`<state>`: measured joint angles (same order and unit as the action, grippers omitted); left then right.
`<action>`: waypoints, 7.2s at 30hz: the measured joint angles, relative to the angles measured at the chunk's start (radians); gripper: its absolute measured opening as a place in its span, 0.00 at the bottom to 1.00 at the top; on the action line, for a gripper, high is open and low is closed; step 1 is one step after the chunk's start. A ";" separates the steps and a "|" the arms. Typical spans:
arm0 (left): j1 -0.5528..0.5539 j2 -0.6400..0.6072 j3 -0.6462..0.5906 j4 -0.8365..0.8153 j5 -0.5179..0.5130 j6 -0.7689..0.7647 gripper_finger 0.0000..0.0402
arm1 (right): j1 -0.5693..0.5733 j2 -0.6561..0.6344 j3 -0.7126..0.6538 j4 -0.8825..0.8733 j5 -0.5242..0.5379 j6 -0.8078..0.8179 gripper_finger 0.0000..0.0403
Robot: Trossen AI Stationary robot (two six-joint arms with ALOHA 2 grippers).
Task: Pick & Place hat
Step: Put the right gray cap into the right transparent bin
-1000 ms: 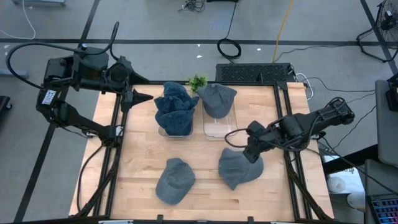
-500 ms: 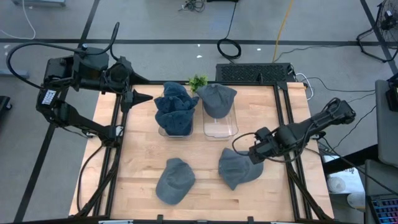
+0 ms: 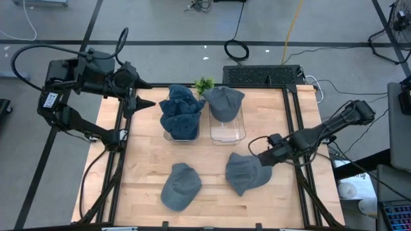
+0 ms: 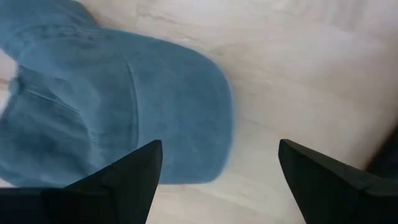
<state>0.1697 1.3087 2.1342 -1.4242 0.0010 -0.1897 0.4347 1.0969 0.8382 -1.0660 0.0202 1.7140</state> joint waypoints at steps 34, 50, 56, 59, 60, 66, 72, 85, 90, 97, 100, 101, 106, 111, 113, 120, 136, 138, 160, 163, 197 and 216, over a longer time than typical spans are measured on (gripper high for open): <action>0.000 0.000 0.000 0.000 0.000 -0.056 0.87 | 0.235 -0.436 -0.716 1.058 0.217 0.239 0.70; 0.000 0.000 0.000 0.016 -0.003 -0.054 0.87 | 0.262 -0.436 -0.720 1.210 0.223 0.144 0.02; 0.000 0.000 0.000 0.021 -0.003 -0.054 0.87 | 0.261 -0.436 -0.720 1.215 0.235 0.100 0.01; 0.000 0.000 0.000 0.025 -0.003 -0.056 0.87 | 0.261 -0.435 -0.720 1.260 0.257 0.034 0.01; 0.000 0.000 0.000 0.025 -0.003 -0.057 0.87 | 0.261 -0.435 -0.721 1.288 0.269 0.001 0.00; 0.000 0.000 0.000 0.027 -0.004 -0.060 0.87 | 0.259 -0.435 -0.721 1.474 0.357 -0.178 0.00; 0.000 0.000 0.000 0.032 -0.030 -0.060 0.87 | 0.259 -0.435 -0.721 1.570 0.402 -0.391 0.00; 0.000 0.000 0.000 0.032 -0.050 -0.179 0.87 | 0.259 -0.435 -0.651 1.850 0.715 -0.998 0.00; 0.000 0.000 0.000 0.045 -0.058 -0.235 0.87 | 0.255 -0.429 -0.506 1.848 0.842 -1.289 0.00; 0.000 0.000 0.000 0.120 -0.085 -0.227 0.87 | 0.179 -0.349 -0.258 1.849 0.870 -1.637 0.00; 0.000 0.000 0.000 0.169 -0.086 -0.184 0.87 | 0.135 -0.281 -0.155 1.845 0.841 -1.748 0.00; 0.000 0.000 0.000 0.184 -0.085 -0.171 0.87 | 0.117 -0.256 -0.122 1.845 0.818 -1.776 0.00; 0.000 0.000 0.000 0.244 -0.086 -0.096 0.87 | 0.020 -0.127 0.032 1.843 0.685 -1.836 0.00; 0.000 0.000 0.000 0.322 -0.080 -0.035 0.87 | -0.105 0.004 0.173 1.864 0.512 -1.850 0.00; -0.002 0.000 -0.005 0.366 -0.075 0.000 0.87 | -0.153 0.052 0.216 1.884 0.458 -1.850 0.00; -0.009 0.000 -0.137 0.615 0.095 0.128 0.87 | -0.313 0.139 0.308 1.933 0.212 -1.773 0.00; -0.007 -0.001 -0.586 1.373 0.206 0.125 0.87 | -0.455 0.211 0.361 2.000 -0.031 -1.569 0.00; -0.007 -0.002 -0.626 1.448 0.198 0.109 0.87 | -0.456 0.210 0.361 2.012 -0.029 -1.569 0.00; -0.061 0.047 -0.747 1.688 0.131 0.007 0.87 | -0.434 0.268 0.359 2.004 -0.024 -1.543 0.00; -0.074 0.047 -0.747 1.690 0.132 0.001 0.87 | -0.433 0.277 0.360 2.021 -0.024 -1.541 0.00; -0.057 -0.079 -0.742 1.516 0.331 -0.081 0.02 | -0.433 0.245 0.359 1.709 -0.117 -1.335 0.46; -0.045 -0.253 -0.702 0.985 0.501 -0.045 0.02 | -0.562 0.055 0.359 1.380 -0.257 -1.152 0.63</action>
<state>0.1246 1.0552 1.4325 -0.4392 0.5020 -0.2343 -0.1278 1.1520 1.1976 0.3139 -0.2372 0.5624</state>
